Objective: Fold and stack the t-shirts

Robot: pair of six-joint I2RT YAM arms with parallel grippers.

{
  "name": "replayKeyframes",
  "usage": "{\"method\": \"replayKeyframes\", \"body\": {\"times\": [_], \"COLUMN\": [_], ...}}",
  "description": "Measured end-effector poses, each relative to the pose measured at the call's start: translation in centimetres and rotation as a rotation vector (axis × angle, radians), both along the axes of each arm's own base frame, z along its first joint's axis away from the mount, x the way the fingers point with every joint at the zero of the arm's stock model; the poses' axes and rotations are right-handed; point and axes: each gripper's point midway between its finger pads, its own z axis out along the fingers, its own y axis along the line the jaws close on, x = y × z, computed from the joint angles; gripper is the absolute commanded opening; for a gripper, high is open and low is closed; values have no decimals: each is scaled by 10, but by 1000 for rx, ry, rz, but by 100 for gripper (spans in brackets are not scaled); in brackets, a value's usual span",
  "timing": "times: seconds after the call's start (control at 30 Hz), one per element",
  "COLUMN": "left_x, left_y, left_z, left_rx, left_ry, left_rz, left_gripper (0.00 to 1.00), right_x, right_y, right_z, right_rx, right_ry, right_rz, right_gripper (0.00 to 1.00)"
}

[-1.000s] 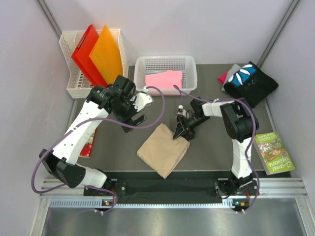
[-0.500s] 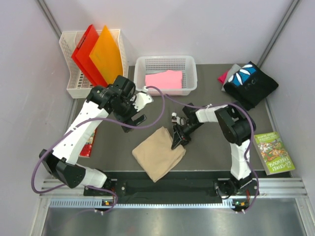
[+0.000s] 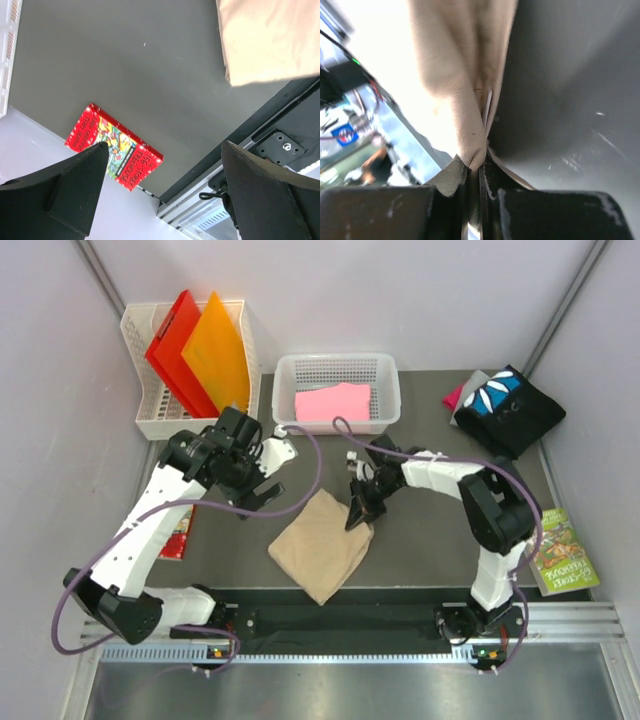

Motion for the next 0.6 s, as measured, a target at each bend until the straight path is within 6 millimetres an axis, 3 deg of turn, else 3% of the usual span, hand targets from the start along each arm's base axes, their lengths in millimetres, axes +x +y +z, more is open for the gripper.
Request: {"method": "replayKeyframes", "body": {"times": [0.07, 0.17, 0.33, 0.43, 0.6], "left_x": [-3, -5, 0, -1, -6], "left_y": [9, 24, 38, 39, 46], "left_z": [-5, -13, -15, -14, -21], "left_rx": [12, 21, -10, -17, 10], "left_ry": [6, 36, 45, 39, 49], "left_rz": [24, 77, 155, 161, 171], "left_gripper": [99, 99, 99, 99, 99], "right_x": [18, 59, 128, 159, 188], "right_y": [2, -2, -36, -61, -98], "right_z": [23, 76, 156, 183, 216], "right_rx": [12, 66, 129, 127, 116], "right_ry": [-74, -216, -417, -493, -534], "right_rz": [-20, -89, -249, -328, -431], "right_gripper": [0, 0, 0, 0, 0]}}
